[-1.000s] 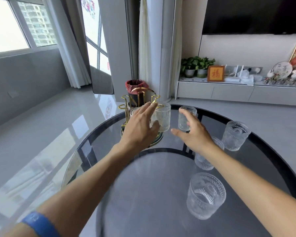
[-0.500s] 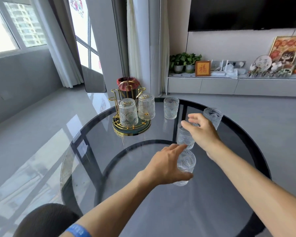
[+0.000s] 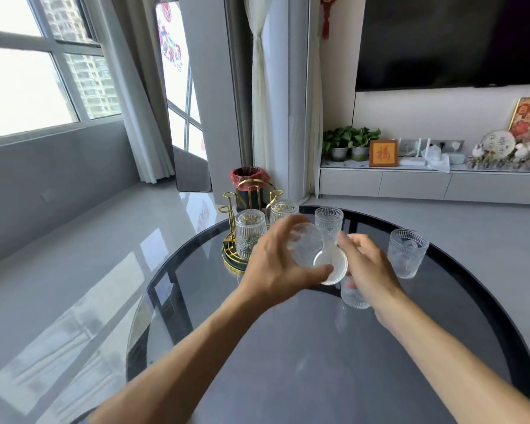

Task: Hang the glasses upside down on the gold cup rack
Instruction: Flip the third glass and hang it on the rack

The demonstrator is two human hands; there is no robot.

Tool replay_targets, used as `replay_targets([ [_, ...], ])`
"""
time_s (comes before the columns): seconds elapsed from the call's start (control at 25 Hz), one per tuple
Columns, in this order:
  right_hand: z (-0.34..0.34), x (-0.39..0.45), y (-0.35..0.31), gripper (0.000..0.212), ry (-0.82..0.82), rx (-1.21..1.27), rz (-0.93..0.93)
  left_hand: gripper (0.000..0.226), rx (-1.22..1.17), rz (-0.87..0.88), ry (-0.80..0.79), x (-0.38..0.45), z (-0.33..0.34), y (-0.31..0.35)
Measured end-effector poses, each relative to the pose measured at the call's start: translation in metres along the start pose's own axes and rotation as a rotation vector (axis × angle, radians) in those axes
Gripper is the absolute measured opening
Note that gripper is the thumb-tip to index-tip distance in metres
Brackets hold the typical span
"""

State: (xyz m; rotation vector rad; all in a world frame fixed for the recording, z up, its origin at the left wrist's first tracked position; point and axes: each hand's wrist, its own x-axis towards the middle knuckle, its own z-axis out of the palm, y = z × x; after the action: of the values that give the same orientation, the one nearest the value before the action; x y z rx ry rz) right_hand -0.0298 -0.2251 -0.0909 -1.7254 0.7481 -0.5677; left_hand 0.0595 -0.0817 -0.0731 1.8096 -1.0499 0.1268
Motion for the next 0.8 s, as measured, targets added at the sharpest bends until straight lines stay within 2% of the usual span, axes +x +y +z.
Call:
replay_targets([
  [0.08, 0.008, 0.005, -0.015, 0.066, -0.219, 0.307, 0.286, 0.067, -0.095, 0.030, 0.076, 0.011, -0.015, -0.003],
  [0.16, 0.018, 0.013, -0.029, 0.077, -0.406, 0.574, 0.406, 0.068, -0.152, 0.069, 0.111, 0.018, -0.024, -0.008],
  [0.24, 0.030, 0.025, -0.042, 0.070, -0.425, 0.713, 0.399, 0.068, -0.167, 0.127, 0.118, 0.027, -0.028, -0.018],
  [0.32, 0.042, 0.038, -0.049, 0.057, -0.367, 0.753, 0.368, 0.066, -0.172, 0.141, 0.062, 0.039, -0.035, -0.033],
  [0.44, 0.046, 0.068, -0.056, 0.043, -0.232, 0.650, 0.220, 0.057, -0.116, 0.051, -0.118, 0.062, -0.051, -0.060],
  [0.52, 0.048, 0.094, -0.066, 0.039, -0.125, 0.489, 0.089, 0.053, 0.030, -0.001, -0.059, 0.085, -0.061, -0.085],
  [0.6, 0.049, 0.122, -0.085, 0.028, -0.039, 0.373, -0.045, 0.050, 0.256, 0.029, -0.037, 0.113, -0.072, -0.105],
  [0.72, 0.057, 0.162, -0.113, 0.015, 0.010, 0.188, -0.281, 0.059, 0.579, 0.083, -0.191, 0.148, -0.084, -0.130],
  [0.8, 0.065, 0.196, -0.117, 0.019, 0.005, 0.110, -0.354, 0.063, 0.616, 0.080, -0.249, 0.161, -0.080, -0.151],
])
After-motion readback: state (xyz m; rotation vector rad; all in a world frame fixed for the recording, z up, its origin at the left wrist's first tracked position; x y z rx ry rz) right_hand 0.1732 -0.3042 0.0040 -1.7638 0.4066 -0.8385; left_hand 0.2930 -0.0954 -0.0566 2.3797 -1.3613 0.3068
